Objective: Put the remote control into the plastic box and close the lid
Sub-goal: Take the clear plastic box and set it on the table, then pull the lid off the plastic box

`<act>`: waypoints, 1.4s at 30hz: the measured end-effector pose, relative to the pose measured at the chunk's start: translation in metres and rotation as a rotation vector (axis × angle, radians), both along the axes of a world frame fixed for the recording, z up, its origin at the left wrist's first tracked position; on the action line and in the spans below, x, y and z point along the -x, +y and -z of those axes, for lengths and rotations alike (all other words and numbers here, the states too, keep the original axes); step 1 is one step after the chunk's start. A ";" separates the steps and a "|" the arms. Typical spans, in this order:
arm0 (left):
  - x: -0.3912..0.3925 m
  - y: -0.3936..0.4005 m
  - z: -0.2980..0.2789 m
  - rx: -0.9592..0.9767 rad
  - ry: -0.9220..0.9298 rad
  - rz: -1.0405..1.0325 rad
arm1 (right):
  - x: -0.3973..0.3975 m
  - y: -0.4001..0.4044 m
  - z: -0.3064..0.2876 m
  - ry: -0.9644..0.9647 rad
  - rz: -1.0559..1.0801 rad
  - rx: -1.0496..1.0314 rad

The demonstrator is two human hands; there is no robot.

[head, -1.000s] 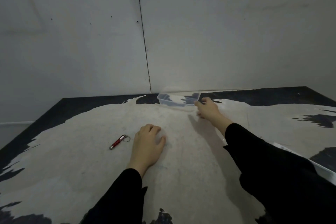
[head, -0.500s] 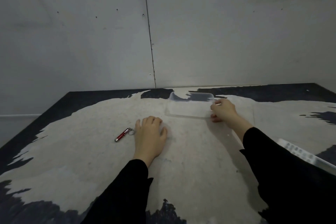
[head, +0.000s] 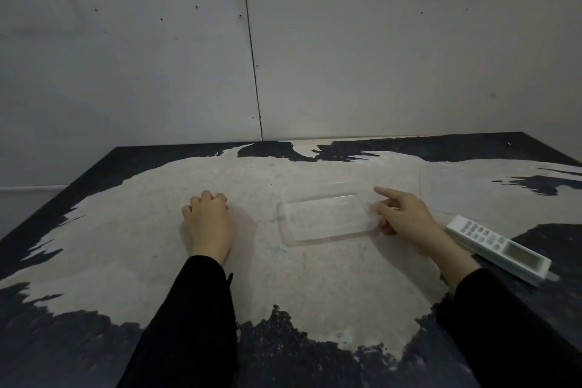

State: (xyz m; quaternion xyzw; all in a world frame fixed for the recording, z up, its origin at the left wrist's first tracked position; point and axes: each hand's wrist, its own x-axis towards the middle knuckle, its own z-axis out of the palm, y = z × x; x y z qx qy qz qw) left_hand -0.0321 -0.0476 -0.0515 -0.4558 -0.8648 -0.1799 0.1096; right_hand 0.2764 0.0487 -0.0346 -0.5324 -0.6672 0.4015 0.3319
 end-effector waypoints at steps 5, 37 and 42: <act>0.024 -0.003 0.005 -0.182 -0.195 0.005 | 0.000 -0.003 0.001 -0.048 -0.018 -0.059; -0.086 0.041 -0.060 -0.152 -0.394 0.829 | 0.061 0.017 -0.037 -0.426 -0.335 -0.408; -0.086 0.061 -0.049 0.179 -0.001 0.767 | 0.078 0.031 -0.036 -0.849 -0.363 -0.554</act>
